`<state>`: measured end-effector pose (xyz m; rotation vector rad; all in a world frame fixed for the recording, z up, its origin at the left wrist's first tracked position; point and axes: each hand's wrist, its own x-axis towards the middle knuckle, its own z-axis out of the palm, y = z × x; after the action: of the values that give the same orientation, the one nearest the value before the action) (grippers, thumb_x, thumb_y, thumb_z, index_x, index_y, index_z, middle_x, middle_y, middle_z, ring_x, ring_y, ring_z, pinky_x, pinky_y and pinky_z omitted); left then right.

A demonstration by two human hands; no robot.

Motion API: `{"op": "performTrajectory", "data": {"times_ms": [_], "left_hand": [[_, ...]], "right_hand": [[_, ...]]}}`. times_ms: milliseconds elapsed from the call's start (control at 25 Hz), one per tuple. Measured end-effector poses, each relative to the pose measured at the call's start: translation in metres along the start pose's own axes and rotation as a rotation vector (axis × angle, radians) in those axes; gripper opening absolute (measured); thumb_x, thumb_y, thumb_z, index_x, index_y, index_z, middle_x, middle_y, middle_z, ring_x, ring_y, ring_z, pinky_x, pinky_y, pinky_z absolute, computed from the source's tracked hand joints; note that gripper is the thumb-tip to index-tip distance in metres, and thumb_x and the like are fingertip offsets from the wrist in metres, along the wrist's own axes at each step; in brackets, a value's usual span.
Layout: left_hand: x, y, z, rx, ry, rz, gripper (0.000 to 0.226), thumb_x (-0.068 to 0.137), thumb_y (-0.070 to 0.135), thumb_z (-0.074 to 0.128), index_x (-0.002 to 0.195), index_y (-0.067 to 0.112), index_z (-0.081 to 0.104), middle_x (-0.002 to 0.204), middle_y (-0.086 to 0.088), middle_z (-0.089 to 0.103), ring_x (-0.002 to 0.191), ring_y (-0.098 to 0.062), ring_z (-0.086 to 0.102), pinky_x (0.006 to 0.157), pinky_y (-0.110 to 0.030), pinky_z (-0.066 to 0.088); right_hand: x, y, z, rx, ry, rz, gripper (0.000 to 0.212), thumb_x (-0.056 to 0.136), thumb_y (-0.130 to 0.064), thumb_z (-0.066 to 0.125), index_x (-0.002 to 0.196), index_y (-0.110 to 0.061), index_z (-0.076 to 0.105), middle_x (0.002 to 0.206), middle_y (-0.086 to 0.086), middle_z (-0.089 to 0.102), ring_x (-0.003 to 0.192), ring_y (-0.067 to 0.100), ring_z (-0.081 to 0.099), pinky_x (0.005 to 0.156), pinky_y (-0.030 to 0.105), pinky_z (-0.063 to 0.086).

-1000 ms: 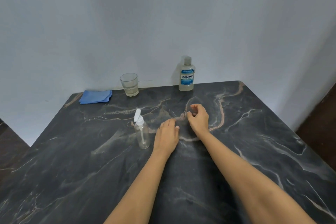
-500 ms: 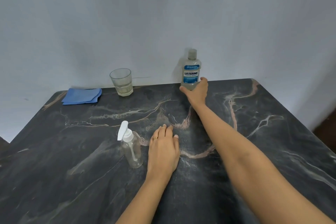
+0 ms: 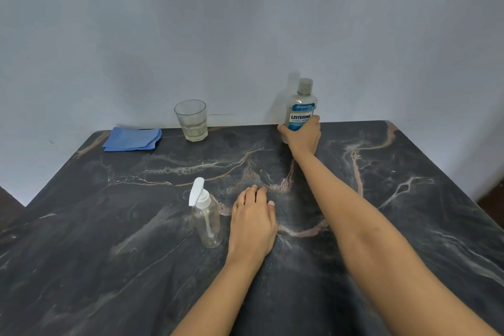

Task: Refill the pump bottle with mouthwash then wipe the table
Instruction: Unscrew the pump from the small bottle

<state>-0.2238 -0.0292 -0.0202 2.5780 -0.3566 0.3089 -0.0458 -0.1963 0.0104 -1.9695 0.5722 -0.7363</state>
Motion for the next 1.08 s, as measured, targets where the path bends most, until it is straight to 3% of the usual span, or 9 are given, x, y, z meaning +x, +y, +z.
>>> {"op": "performTrajectory", "data": {"times_ms": [200,440,600,760,920,1080], "left_hand": [[-0.001,0.004,-0.006,-0.017,-0.036,-0.012,0.04,0.1,0.027,0.036,0.136,0.012,0.047,0.142,-0.006,0.046,0.134,-0.022,0.036,0.111,-0.036,0.029],[-0.014,0.014,-0.024,0.001,-0.011,0.007,0.033,0.099,0.024,0.041,0.125,0.007,0.053,0.129,-0.01,0.056,0.116,-0.028,0.052,0.093,-0.038,0.043],[-0.047,0.02,-0.037,-0.007,0.006,0.111,0.033,0.098,0.026,0.046,0.123,0.007,0.054,0.125,-0.008,0.058,0.113,-0.026,0.056,0.087,-0.036,0.048],[-0.08,0.018,-0.058,-0.095,0.107,0.143,0.025,0.096,0.025,0.048,0.117,0.013,0.056,0.119,0.0,0.059,0.11,-0.017,0.054,0.079,-0.028,0.046],[-0.099,0.001,-0.074,-0.294,0.317,0.03,0.012,0.093,0.027,0.055,0.095,0.016,0.053,0.096,0.005,0.049,0.087,-0.013,0.049,0.068,-0.029,0.045],[-0.096,-0.024,-0.085,-0.462,0.434,-0.284,0.039,0.084,0.029,0.069,0.109,0.01,0.047,0.109,-0.002,0.04,0.088,-0.019,0.05,0.077,-0.041,0.051]], "right_hand": [[-0.066,0.0,-0.061,0.052,0.0,0.002,0.074,0.055,-0.047,0.084,0.105,-0.016,0.04,0.107,0.004,0.054,0.101,0.026,0.055,0.083,0.045,0.053],[-0.16,-0.005,-0.139,0.061,0.041,-0.014,0.074,0.058,-0.036,0.088,0.114,-0.015,0.044,0.113,0.003,0.056,0.107,0.019,0.054,0.088,0.03,0.046],[-0.199,-0.008,-0.163,-0.035,0.032,-0.016,0.083,0.061,-0.034,0.088,0.124,-0.012,0.039,0.123,0.007,0.051,0.115,0.027,0.048,0.095,0.039,0.044],[-0.216,-0.007,-0.172,-0.072,0.02,0.03,0.081,0.061,-0.035,0.087,0.122,-0.009,0.04,0.122,0.009,0.051,0.115,0.032,0.047,0.097,0.047,0.044],[-0.224,-0.003,-0.172,-0.065,0.049,0.064,0.078,0.061,-0.036,0.087,0.117,-0.01,0.041,0.118,0.009,0.053,0.113,0.031,0.047,0.094,0.047,0.046],[-0.23,-0.002,-0.168,-0.157,0.057,0.077,0.086,0.061,-0.044,0.085,0.124,-0.006,0.041,0.122,0.012,0.052,0.115,0.032,0.043,0.097,0.047,0.042]]}}
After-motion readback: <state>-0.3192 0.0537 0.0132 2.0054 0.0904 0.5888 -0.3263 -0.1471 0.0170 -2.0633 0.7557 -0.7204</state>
